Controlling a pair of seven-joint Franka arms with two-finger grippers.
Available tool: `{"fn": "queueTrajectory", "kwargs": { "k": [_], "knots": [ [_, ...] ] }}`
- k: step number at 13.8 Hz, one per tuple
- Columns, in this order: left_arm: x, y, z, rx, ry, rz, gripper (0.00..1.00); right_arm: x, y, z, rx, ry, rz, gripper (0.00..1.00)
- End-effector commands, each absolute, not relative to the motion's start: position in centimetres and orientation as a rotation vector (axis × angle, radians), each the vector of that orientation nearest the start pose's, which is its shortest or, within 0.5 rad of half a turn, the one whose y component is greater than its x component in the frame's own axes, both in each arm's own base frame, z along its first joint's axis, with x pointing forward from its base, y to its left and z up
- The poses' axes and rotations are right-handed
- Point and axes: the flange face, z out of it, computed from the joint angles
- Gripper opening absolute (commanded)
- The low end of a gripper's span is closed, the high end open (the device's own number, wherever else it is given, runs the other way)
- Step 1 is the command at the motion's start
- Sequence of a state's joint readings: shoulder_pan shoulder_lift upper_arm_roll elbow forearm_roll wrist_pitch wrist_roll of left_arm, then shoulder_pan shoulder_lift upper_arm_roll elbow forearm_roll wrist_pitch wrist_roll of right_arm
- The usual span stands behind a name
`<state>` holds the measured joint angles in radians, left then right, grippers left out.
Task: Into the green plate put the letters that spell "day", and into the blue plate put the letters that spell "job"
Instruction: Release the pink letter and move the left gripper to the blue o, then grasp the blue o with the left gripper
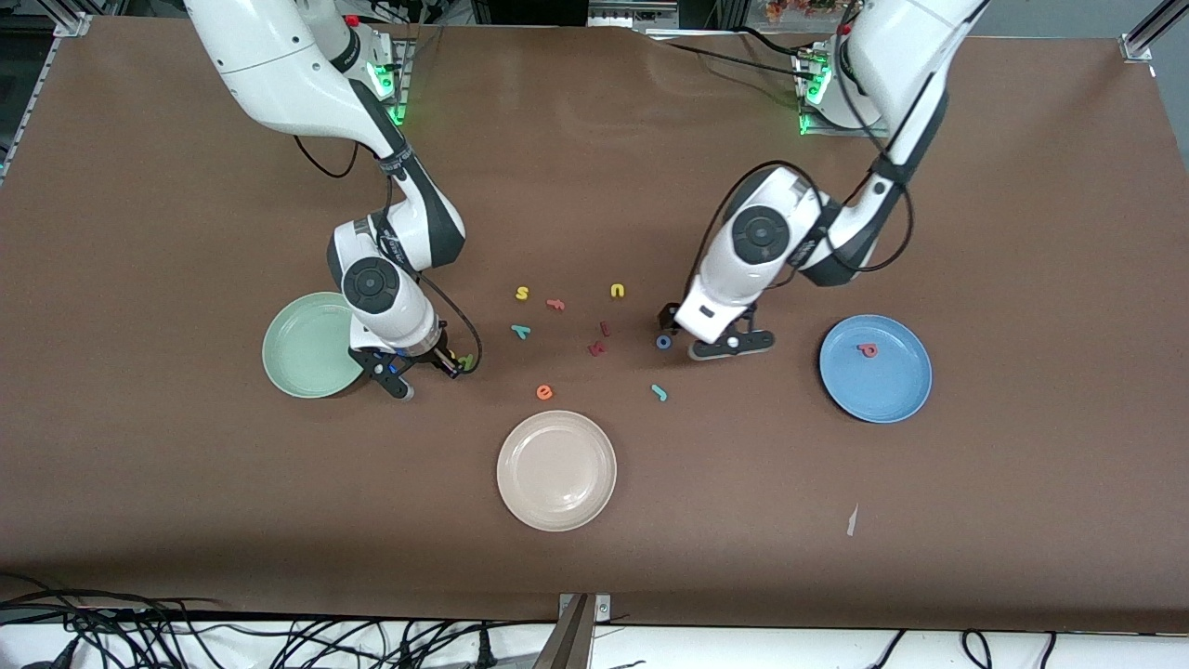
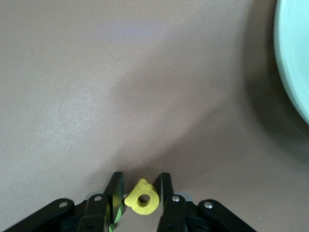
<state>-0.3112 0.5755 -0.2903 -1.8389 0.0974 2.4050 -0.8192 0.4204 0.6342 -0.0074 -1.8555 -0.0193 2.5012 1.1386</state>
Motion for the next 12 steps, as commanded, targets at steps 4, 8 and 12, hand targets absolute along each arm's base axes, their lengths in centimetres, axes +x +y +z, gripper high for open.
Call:
{"fn": "queueTrajectory", "kwargs": {
  "k": [4, 8, 12],
  "knots": [
    [56.3, -39.3, 19.7, -3.182, -0.308, 0.130, 0.91, 56.5, 27.2, 17.9, -2.966, 1.105, 0.044, 0.40],
    [56.0, -39.4, 18.1, -3.150, -0.300, 0.146, 0.82, 56.7, 27.0, 17.6, -2.975, 1.081, 0.033, 0.35],
    [55.4, -39.8, 17.8, -3.148, -0.292, 0.153, 0.61, 57.1, 26.8, 18.0, -2.974, 1.070, 0.004, 0.41]
  ]
}}
